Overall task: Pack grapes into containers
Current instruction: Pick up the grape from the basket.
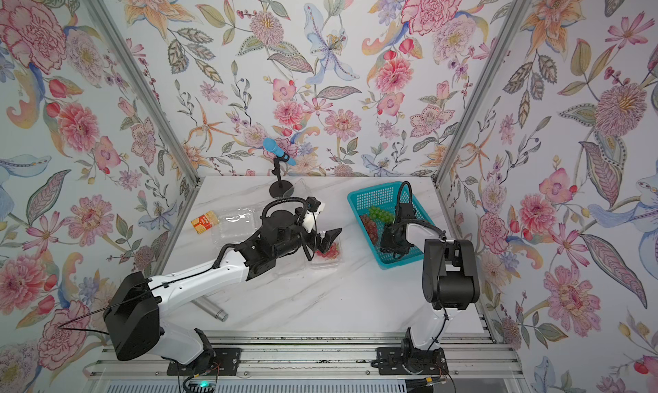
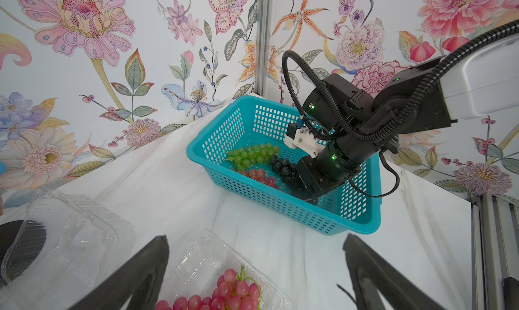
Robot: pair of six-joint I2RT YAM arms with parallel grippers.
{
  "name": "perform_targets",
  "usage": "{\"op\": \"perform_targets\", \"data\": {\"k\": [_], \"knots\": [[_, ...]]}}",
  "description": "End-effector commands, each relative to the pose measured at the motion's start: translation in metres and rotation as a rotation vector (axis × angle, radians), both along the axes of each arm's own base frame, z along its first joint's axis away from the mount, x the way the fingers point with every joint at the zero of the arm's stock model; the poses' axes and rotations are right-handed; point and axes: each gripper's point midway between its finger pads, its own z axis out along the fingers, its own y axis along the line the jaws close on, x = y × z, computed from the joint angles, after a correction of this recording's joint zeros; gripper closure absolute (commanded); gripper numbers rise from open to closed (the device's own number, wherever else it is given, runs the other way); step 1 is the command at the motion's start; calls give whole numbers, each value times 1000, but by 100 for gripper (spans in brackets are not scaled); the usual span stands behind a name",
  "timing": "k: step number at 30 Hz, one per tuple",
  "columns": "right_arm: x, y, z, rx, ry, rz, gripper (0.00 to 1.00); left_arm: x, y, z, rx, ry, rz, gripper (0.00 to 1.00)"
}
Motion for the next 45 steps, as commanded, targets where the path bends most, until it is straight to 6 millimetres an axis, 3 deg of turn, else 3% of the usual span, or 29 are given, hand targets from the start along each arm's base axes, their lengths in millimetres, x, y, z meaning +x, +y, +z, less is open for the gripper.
{"op": "perform_targets", "data": {"k": [1,13,18,24,33,45], "knots": [[20,0,13,31,-45,-23,58,-6,1,9,-5,-41,-5,0],[66,0,55,73,-157,-62,58,-3,2,8,8,-43,8,0],[84,-4,58,59,-175,-83,57,-4,4,9,9,-46,11,0],[102,-14,48,18,-173,-106,56,-5,7,8,16,-44,18,0],[113,-25,44,-11,-178,-121,44,-6,8,6,6,-30,18,0],[101,-39,39,-31,-160,-120,33,-8,7,7,-10,-23,13,0]]}}
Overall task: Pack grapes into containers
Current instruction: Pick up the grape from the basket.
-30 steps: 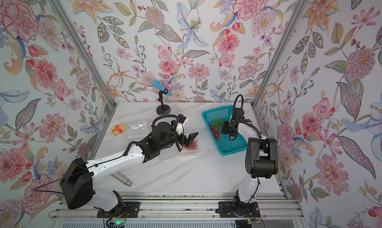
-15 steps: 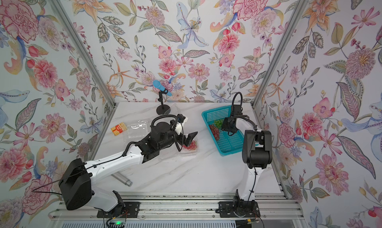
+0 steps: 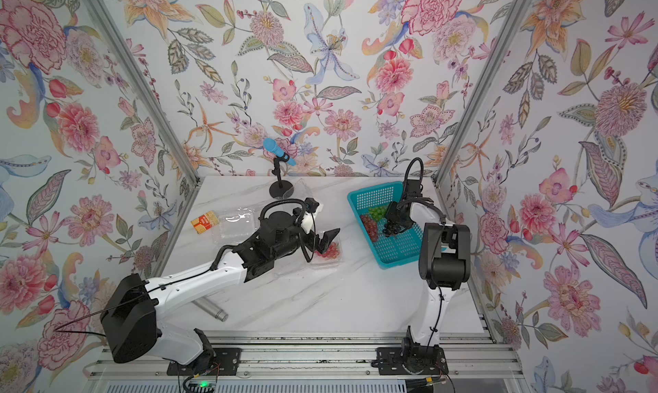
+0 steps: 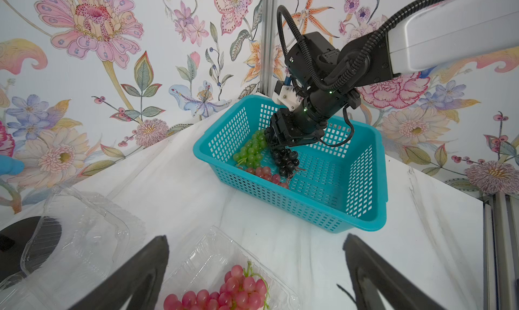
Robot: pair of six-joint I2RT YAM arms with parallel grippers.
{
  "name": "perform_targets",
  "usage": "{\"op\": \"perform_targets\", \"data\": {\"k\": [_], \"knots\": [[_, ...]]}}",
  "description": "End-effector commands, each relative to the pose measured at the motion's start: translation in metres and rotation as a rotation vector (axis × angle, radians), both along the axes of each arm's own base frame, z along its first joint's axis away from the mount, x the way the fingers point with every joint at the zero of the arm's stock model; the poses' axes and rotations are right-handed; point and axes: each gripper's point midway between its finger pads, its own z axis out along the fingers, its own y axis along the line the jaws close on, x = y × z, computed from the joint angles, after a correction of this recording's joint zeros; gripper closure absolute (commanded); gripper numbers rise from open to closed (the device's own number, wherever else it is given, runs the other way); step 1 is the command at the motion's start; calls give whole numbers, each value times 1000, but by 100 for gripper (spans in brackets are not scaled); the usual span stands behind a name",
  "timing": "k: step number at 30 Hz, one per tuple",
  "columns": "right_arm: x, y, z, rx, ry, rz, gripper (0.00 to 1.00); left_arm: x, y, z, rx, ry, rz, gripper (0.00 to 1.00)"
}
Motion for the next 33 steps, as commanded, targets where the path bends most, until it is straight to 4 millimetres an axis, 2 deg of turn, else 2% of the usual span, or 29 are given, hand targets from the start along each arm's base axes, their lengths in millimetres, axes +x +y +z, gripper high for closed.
{"op": "perform_targets", "data": {"k": [1,6,9,13,17,24,33], "knots": [[-5,-7,3,-26,-2,-2,32,-8,1,8,-27,-6,-9,0],[-20,-6,24,-23,-33,-2,22,-8,2,8,-29,-8,-7,0],[-34,2,29,-3,-28,12,18,-8,1,9,-29,-11,-11,0],[-58,13,26,27,-6,11,17,-8,-2,9,-32,-17,-21,0],[-77,28,12,103,23,3,18,-9,-6,10,-42,-21,-43,0],[-83,42,-6,223,43,-31,27,-10,-10,10,-31,-33,-57,0],[-78,37,-19,321,26,-126,36,-12,-10,8,-31,-29,-61,0]]}}
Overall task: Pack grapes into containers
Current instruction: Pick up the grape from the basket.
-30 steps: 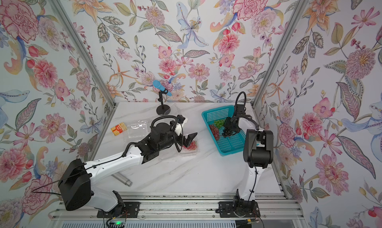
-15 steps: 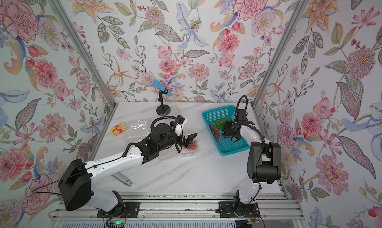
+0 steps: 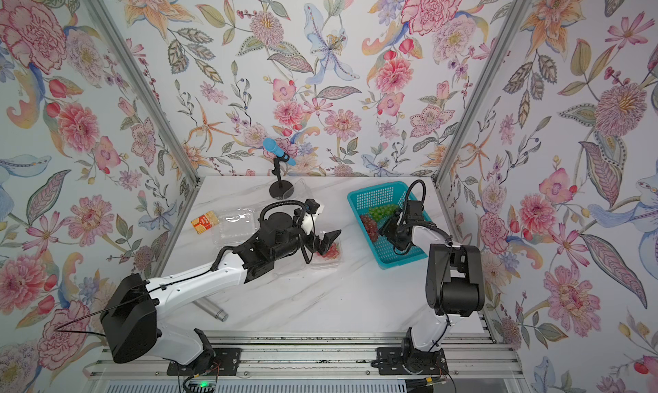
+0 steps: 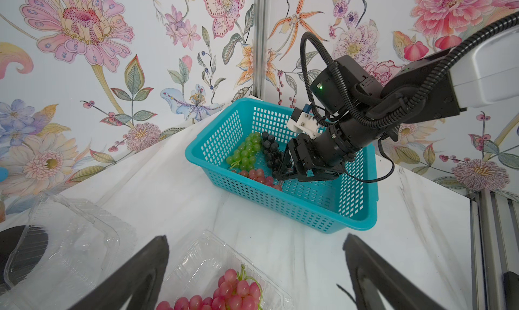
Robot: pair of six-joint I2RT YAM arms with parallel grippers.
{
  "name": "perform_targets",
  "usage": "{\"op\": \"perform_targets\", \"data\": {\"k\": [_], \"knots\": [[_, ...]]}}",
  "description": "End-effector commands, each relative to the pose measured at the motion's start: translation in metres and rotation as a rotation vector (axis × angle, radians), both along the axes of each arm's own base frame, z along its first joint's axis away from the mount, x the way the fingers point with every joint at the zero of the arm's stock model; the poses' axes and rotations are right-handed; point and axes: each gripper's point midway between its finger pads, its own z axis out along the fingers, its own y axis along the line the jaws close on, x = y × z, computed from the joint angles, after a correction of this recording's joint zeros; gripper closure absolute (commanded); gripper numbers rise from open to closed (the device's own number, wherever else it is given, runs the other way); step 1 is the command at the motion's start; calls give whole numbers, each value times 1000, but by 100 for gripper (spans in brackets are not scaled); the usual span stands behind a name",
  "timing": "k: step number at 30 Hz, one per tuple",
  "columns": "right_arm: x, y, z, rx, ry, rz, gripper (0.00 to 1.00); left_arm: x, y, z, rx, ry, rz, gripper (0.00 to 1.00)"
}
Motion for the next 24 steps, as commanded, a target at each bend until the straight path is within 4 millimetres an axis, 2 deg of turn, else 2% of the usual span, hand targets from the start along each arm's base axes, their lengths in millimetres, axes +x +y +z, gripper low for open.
{"op": "perform_targets", "data": {"k": [1,12,24], "knots": [[5,-2,-10,56,2,-57,37,-7,-6,7,-14,-21,-29,0],[11,-6,-22,93,-2,-108,51,-7,-7,6,-15,-17,-33,0],[17,-13,-21,64,-15,-128,79,-9,-7,5,-14,-12,-32,0]]}}
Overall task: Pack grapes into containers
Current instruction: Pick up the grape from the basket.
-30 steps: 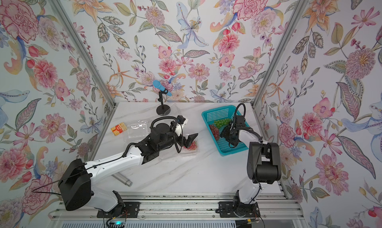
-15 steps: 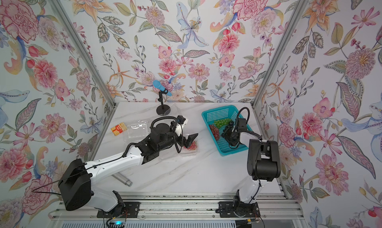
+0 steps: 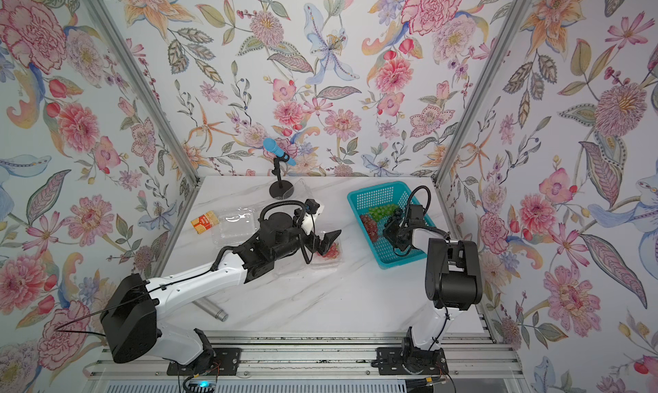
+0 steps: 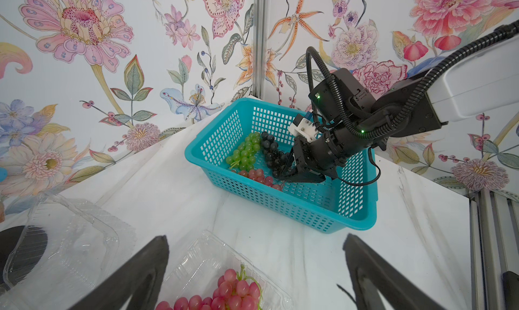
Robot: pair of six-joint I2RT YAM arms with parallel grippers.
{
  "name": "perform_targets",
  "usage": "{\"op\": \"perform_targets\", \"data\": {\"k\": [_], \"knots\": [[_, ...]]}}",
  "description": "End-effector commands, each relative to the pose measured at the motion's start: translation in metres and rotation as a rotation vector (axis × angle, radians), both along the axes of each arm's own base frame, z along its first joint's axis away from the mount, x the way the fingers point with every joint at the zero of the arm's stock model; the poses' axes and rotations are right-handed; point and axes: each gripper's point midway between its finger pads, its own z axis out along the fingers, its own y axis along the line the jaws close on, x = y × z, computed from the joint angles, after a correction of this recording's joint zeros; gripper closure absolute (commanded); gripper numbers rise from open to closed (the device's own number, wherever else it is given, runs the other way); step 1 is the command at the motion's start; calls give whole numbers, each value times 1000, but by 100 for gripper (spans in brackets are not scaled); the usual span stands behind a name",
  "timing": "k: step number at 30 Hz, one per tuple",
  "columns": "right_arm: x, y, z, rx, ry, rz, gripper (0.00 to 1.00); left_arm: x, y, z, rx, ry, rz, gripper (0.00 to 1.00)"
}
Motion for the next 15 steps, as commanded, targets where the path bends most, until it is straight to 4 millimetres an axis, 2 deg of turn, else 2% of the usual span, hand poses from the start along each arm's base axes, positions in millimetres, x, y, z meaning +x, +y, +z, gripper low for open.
{"op": "perform_targets", "data": {"k": [1,7,15], "knots": [[3,-8,-4,-17,1,-24,81,-9,-7,5,-14,-12,-31,0],[3,-9,3,-23,-15,-30,89,-9,-6,3,-9,-10,-29,0],[0,-13,9,-43,-19,-26,93,-12,-6,4,-11,-9,-30,0]]}}
